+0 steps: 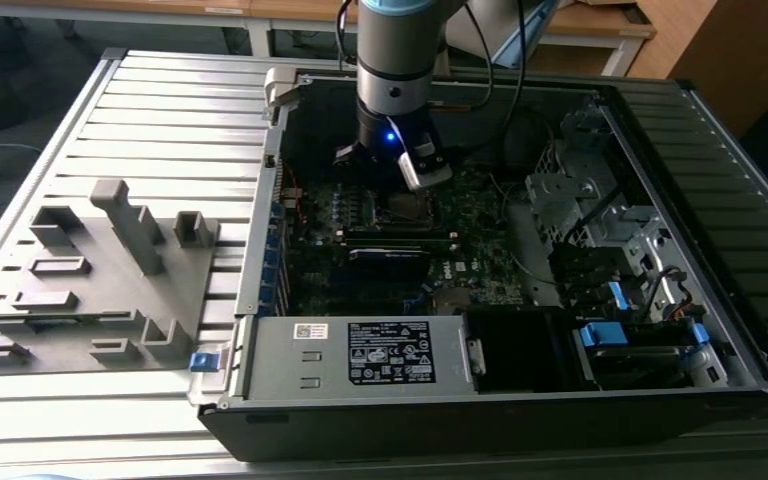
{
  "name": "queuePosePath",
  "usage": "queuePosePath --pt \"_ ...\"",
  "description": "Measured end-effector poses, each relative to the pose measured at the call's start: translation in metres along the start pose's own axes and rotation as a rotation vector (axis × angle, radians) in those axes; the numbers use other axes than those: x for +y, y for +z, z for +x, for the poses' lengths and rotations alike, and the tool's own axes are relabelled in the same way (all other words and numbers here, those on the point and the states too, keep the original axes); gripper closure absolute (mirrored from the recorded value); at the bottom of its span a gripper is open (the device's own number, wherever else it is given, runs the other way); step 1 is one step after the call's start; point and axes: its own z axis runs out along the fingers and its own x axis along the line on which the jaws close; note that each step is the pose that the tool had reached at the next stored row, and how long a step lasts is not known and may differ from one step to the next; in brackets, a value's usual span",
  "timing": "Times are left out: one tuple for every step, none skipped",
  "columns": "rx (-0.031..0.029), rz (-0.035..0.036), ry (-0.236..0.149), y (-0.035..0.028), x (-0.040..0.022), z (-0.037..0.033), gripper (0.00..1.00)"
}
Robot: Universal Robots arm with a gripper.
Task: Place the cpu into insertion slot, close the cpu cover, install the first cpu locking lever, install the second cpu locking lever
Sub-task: 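Close the cpu cover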
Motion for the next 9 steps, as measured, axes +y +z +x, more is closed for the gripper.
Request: queuePosePath --pt "-0.0001 -0.0001 0.000 0.0001 0.0000 0.0000 0.89" --pt "-0.0001 -0.0002 0.000 0.0001 0.0000 0.0000 0.89" --pt "-0.0001 -0.0002 0.000 0.0001 0.0000 0.0000 0.89" --pt "-0.0001 -0.0001 0.000 0.0001 0.0000 0.0000 0.89" --pt "-0.0001 -0.0002 0.000 0.0001 0.0000 0.0000 0.89" --pt "-0.0001 -0.0001 0.000 0.0002 0.0000 0.0000 0.89" --pt "-0.0002 -0.0002 0.000 0.0002 0.0000 0.0000 0.89" --pt "-0.0003 -0.0002 0.000 0.0003 0.0000 0.0000 0.89" --pt "-0.0005 -0.0001 0.000 0.0004 0.0000 0.0001 0.89"
